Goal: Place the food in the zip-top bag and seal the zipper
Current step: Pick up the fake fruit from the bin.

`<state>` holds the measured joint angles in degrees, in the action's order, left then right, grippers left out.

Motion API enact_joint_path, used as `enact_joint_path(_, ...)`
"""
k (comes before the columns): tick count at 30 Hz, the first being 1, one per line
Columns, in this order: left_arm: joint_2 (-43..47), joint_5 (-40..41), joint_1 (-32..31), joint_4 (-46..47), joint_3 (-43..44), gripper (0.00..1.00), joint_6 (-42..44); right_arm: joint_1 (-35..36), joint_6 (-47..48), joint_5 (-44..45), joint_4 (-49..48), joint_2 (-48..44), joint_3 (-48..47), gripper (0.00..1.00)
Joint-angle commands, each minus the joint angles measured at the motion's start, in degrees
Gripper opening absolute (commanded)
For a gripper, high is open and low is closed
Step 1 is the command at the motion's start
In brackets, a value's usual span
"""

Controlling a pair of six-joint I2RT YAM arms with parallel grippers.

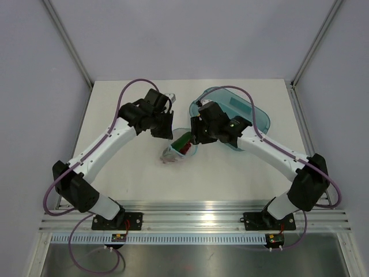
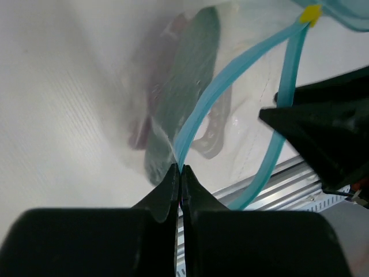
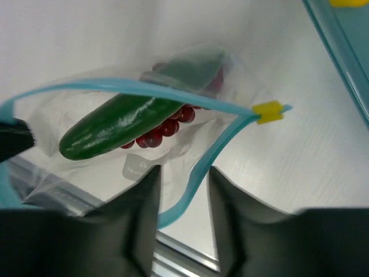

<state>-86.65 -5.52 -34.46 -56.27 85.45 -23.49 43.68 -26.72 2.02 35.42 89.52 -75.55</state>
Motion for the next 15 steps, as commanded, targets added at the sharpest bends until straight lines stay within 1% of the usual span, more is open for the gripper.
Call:
enact_joint_path(1, 2.3, 0.3, -0.2, 0.2, 2.3, 0.00, 1.2, -0.5, 2.8, 1.8, -0.2, -5.9, -5.3, 0.58)
enact_joint_path(3, 2.1, 0.3, -0.2, 0.5, 1.8, 0.00, 0.9, -2.0, 3.6, 3.6, -0.2, -6.9, -6.2, 0.72)
enact_joint_path(4, 2.1, 0.3, -0.2, 0.7, 1.8, 0.00, 0.8, -3.2, 4.0, 2.8, -0.3, -7.3, -6.4, 0.73)
enact_joint_path(5, 2.0, 0.0, -0.2, 0.9, 1.7, 0.00, 0.8, -6.3, 4.1, 2.2, -0.6, -7.3, -6.5, 0.73)
enact_joint_path(8, 1.7, 0.2, -0.2, 1.2, 1.9, 0.00, 0.7, -10.9, 4.9, -0.2, -1.8, -5.5, -7.0, 0.74)
enact_joint_path(9, 1.5, 0.3, -0.2, 1.3, 2.0, 0.00, 0.7, -13.6, 5.2, -0.6, -1.9, -4.6, -7.4, 0.75)
enact_joint_path(12, 0.9, 0.5, -0.2, 0.9, 2.8, 0.00, 0.8, -18.4, 5.8, -3.7, -2.5, 2.7, -10.0, 0.75)
enact_joint_path(14, 0.4, 0.9, -0.1, 0.8, 3.1, 0.00, 1.0, -20.1, 6.7, -5.2, -2.4, 6.0, -12.8, 0.78)
enact_joint_path(15, 0.3, 0.7, -0.1, 0.8, 3.1, 0.00, 1.0, -20.9, 6.9, -5.8, -2.5, 9.2, -13.7, 0.79)
